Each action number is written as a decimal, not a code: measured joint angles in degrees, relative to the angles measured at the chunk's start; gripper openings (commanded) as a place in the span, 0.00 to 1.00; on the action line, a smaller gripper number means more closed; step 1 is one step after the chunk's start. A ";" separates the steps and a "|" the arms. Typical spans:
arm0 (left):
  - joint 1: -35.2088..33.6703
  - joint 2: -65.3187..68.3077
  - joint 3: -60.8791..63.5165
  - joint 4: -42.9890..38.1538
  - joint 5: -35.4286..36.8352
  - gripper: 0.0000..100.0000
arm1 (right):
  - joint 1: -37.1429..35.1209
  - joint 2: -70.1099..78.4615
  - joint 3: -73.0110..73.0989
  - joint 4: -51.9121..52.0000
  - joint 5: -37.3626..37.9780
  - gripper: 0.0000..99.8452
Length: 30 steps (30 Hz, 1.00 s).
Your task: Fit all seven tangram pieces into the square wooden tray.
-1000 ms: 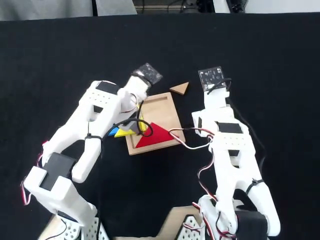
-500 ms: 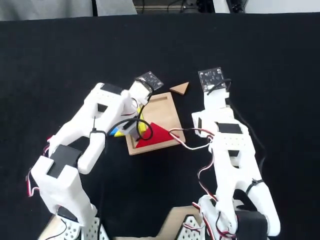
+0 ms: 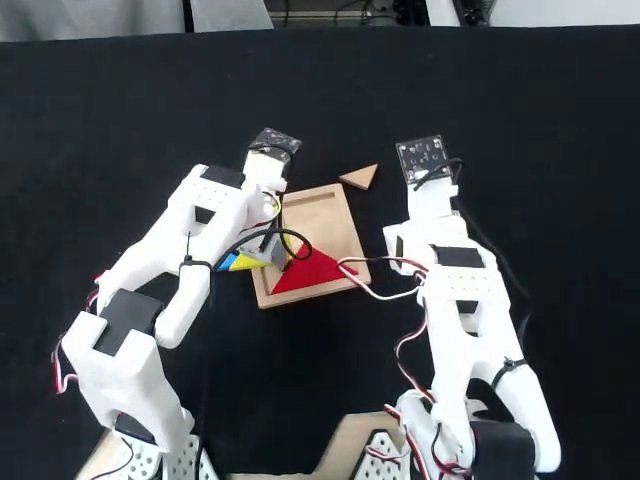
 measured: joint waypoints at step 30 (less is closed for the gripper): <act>-8.70 -12.04 -16.70 6.33 6.68 0.19 | 0.00 0.00 0.00 0.00 0.00 0.01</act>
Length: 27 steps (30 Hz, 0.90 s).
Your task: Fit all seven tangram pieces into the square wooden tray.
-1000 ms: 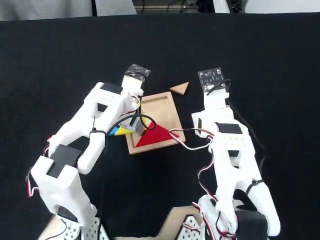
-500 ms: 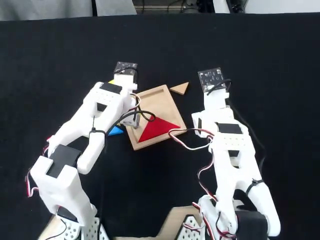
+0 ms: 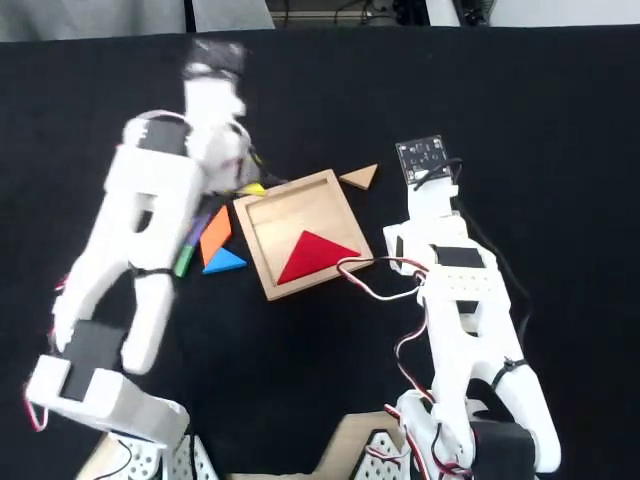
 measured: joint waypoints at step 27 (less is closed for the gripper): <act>-4.22 19.69 -2.90 -1.58 39.65 0.31 | 0.00 0.00 0.00 0.00 0.09 0.01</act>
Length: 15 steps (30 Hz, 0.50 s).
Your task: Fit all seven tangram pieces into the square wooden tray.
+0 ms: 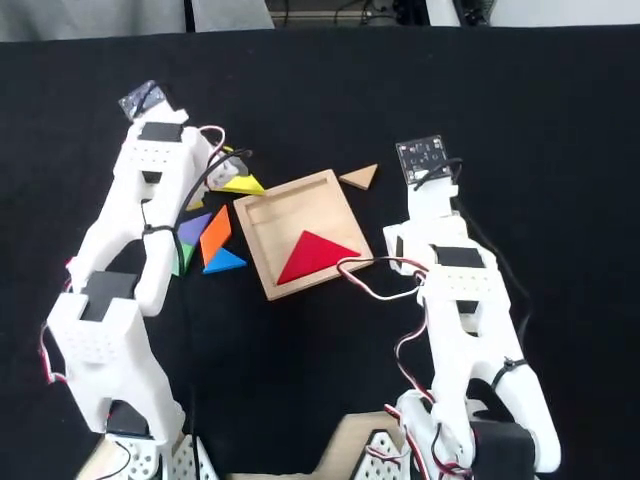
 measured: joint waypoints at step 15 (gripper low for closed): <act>0.44 8.09 -0.26 -9.93 0.97 0.31 | 0.00 0.00 0.00 0.00 0.00 0.01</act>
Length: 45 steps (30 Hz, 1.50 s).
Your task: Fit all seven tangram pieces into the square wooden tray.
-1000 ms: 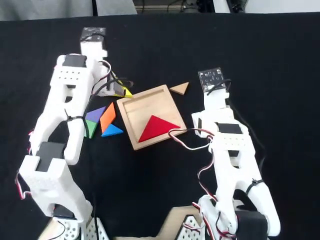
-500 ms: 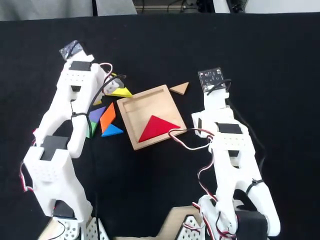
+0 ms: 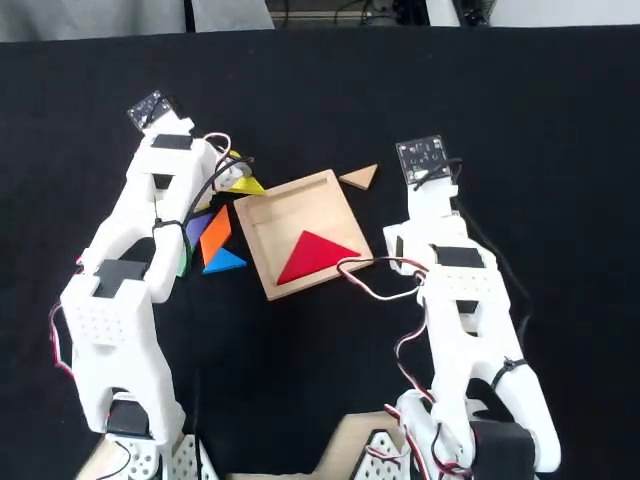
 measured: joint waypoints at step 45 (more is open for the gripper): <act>0.79 6.86 -10.73 1.05 0.18 0.14 | 0.00 0.00 0.00 0.00 0.00 0.01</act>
